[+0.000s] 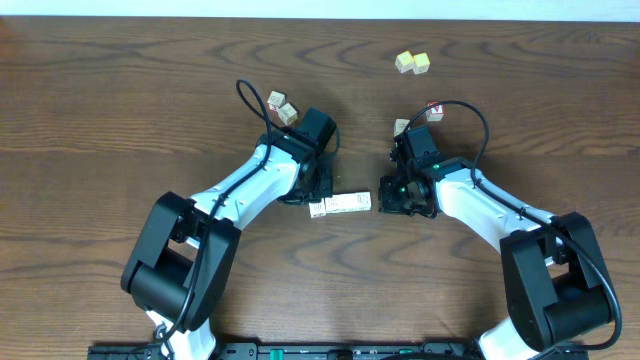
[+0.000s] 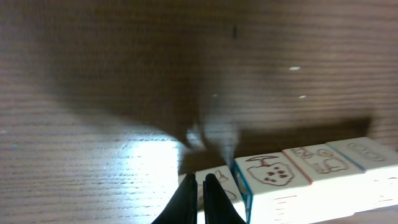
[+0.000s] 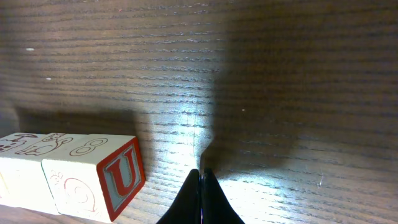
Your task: Lift 4 blocks
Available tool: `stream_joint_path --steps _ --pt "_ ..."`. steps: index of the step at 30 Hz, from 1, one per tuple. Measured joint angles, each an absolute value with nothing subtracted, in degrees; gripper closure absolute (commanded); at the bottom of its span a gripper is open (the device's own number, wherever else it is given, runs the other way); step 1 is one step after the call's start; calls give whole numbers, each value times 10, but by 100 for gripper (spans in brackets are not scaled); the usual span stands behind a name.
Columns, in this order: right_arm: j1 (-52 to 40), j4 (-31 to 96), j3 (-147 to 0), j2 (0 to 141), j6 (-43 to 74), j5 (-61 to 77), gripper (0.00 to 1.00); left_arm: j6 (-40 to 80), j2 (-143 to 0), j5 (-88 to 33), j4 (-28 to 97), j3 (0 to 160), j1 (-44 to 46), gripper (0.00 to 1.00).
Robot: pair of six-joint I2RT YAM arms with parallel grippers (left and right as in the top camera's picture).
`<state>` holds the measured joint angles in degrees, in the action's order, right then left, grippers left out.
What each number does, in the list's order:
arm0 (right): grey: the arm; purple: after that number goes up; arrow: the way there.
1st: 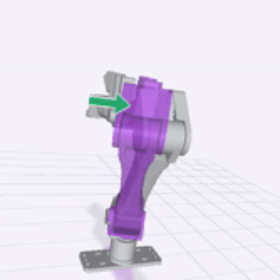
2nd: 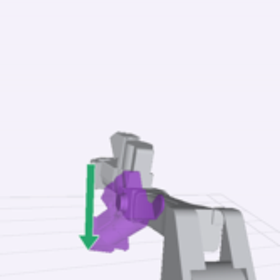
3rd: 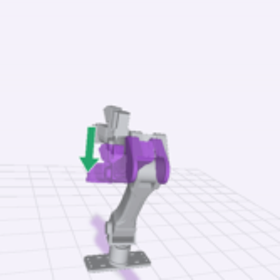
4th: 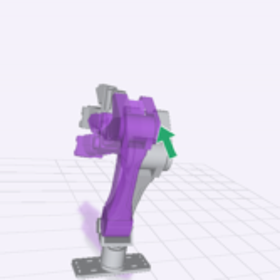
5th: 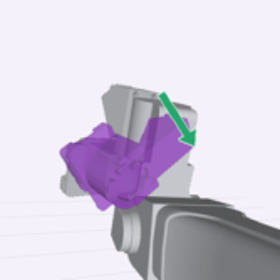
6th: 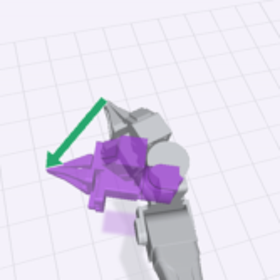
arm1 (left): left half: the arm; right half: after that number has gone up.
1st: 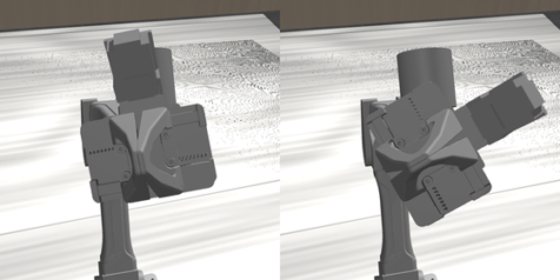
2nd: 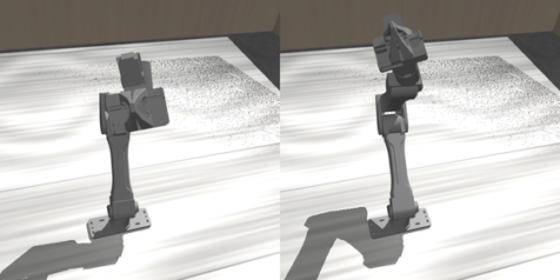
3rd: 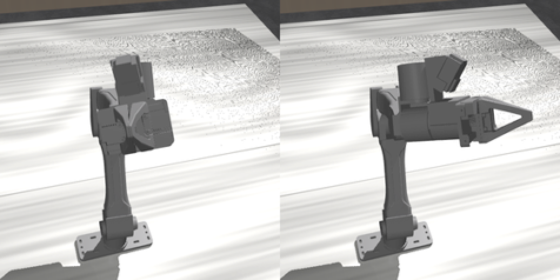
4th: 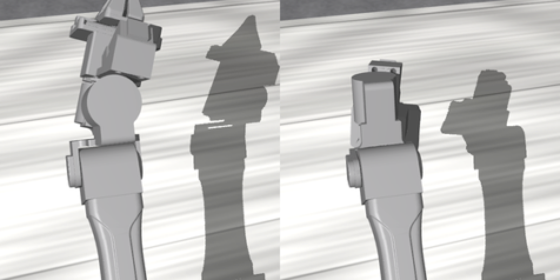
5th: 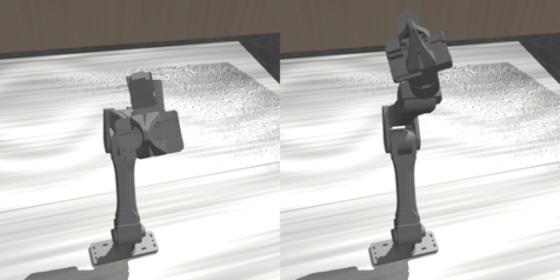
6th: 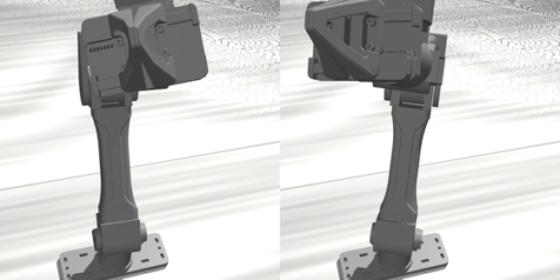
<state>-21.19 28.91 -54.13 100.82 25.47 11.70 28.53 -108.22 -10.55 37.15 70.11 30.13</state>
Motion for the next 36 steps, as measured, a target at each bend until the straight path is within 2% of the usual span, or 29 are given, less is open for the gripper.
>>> stream_joint_path --steps 12,18,23,30,36 --pt "-212 291 -541 1008 255 117 99 285 -1075 -105 377 699 289 93" --pt "-212 291 -541 1008 255 117 99 309 -1006 -114 472 702 274 93" --pt "-212 291 -541 1008 255 117 99 318 -988 -176 535 706 286 93" --pt "-212 291 -541 1008 255 115 99 376 -991 -211 454 619 373 93" --pt "-212 291 -541 1008 255 115 99 424 -992 -177 422 589 383 93"
